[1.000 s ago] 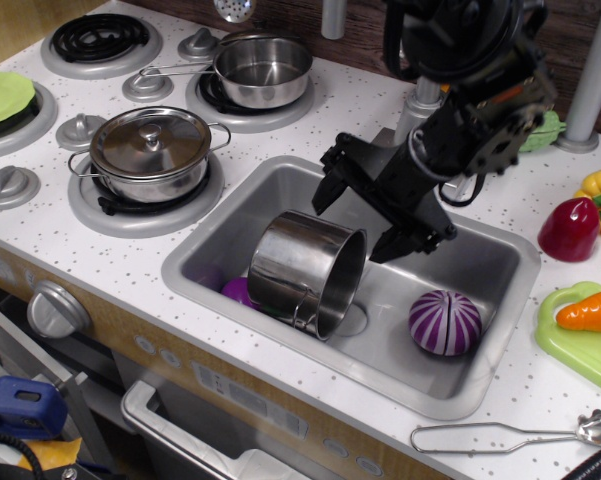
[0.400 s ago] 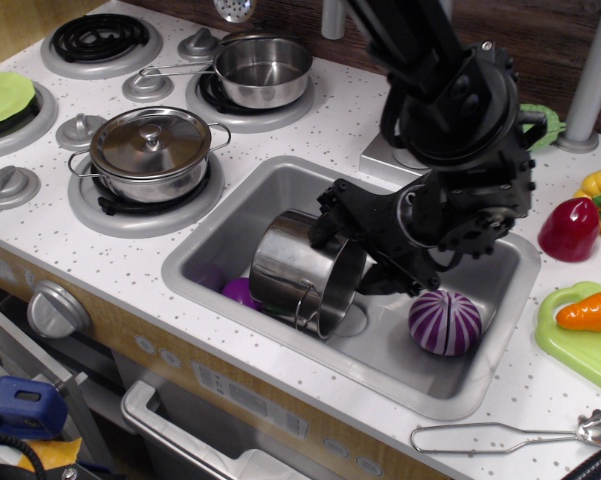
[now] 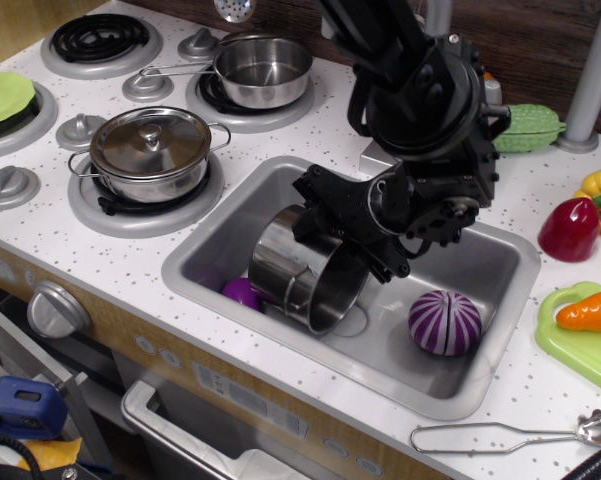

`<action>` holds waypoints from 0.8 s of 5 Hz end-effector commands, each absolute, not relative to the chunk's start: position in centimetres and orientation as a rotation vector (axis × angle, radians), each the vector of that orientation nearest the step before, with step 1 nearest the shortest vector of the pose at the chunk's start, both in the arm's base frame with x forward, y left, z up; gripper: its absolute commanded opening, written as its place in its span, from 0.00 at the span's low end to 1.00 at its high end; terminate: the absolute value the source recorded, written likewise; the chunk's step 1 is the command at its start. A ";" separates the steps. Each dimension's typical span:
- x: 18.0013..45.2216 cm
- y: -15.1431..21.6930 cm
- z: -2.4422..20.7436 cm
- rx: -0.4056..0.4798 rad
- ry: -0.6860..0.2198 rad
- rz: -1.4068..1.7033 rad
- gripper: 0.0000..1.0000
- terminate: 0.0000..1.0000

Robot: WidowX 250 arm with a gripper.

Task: Flip pot upright in sink

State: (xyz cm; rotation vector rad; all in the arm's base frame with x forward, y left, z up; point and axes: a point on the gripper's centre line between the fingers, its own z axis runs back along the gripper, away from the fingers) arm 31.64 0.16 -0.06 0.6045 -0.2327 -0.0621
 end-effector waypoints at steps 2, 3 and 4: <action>32.7 1.5 0.0 0.182 -0.135 0.121 0.00 0.00; 32.8 2.2 -1.0 0.068 -0.139 0.160 0.00 0.00; 33.0 2.2 -0.9 0.005 -0.124 0.187 0.00 0.00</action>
